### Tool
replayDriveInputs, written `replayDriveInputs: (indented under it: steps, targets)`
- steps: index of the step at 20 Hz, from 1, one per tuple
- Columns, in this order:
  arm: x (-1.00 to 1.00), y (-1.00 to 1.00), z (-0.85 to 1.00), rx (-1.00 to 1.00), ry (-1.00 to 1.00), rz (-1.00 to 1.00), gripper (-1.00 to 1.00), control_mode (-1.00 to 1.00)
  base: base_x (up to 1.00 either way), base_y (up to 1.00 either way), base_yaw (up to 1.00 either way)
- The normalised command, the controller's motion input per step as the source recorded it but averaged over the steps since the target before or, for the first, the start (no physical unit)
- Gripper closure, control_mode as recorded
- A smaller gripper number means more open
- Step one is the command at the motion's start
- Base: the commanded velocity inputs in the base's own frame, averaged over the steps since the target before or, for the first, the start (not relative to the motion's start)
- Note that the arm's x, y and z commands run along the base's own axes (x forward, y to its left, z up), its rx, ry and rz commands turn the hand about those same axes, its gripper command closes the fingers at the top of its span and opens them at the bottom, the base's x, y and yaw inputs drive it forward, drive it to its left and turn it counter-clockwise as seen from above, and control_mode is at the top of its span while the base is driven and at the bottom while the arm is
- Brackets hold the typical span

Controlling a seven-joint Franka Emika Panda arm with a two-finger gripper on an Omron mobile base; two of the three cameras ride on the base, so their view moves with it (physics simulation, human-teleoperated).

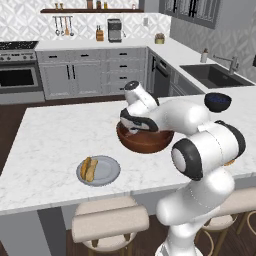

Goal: Place one bun and one sausage from the bowl on each plate.

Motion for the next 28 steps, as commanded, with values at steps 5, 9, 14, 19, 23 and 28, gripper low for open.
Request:
replayDriveInputs:
  steps: [5, 9, 14, 19, 23, 28]
  targets:
    - [0.64, -0.15, -0.05, 0.07, 0.0, -0.15, -1.0, -1.0, 0.0, 0.0, 0.0]
    - [0.82, -0.27, -0.3, 0.0, 0.11, -0.22, -1.0, -1.0, 0.0, 0.0, 0.0]
    - [0.58, -0.44, -0.41, 0.09, 0.0, -0.12, -1.0, -1.0, 0.0, 0.0, 0.0]
    - [0.33, -0.24, -0.58, 0.09, 0.0, 0.0, -1.0, -1.0, 0.0, 0.0, 0.0]
    - [0.26, 0.0, -0.42, 0.0, 0.0, 0.01, -1.0, -1.0, 0.0, 0.0, 0.0]
    - [0.11, -0.12, -0.43, -0.04, 0.0, 0.0, -1.0, -1.0, 0.0, 0.0, 0.0]
